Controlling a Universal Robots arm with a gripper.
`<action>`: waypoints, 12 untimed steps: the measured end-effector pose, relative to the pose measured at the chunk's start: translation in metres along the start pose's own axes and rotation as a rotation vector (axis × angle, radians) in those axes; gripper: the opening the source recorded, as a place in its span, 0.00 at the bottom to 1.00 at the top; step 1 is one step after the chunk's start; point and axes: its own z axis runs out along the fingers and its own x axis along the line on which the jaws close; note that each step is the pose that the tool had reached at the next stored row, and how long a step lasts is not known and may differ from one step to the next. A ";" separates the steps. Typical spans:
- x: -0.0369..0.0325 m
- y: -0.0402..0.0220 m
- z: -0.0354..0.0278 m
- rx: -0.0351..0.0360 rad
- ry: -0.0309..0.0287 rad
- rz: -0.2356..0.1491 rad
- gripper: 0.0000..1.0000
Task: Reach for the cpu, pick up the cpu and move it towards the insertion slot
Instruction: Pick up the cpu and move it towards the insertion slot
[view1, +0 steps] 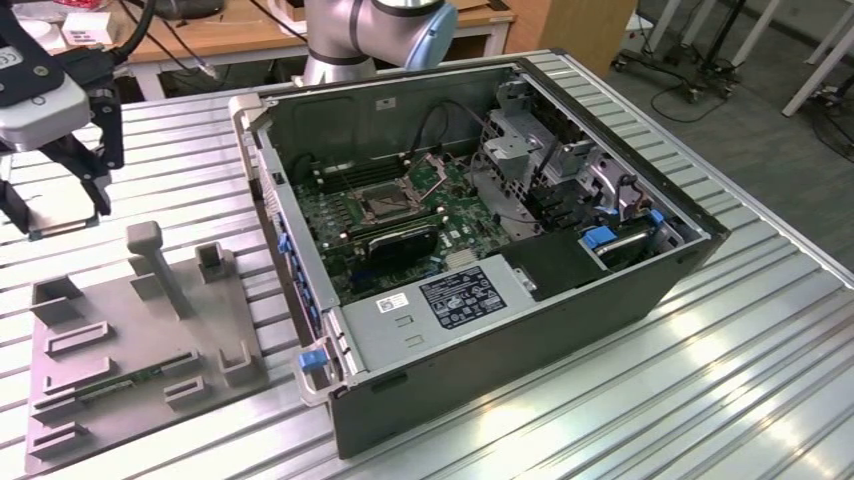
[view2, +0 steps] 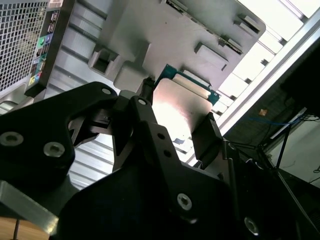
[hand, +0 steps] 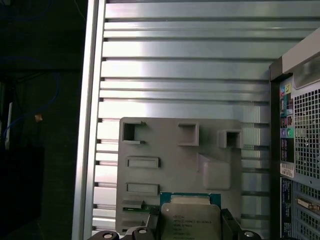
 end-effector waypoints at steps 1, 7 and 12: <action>0.0000 0.0001 -0.0012 -0.0001 -0.0010 0.000 0.55; 0.0000 0.0003 -0.0066 -0.0016 -0.0061 0.000 0.55; 0.0001 0.0003 -0.0067 -0.0011 -0.0062 0.000 0.55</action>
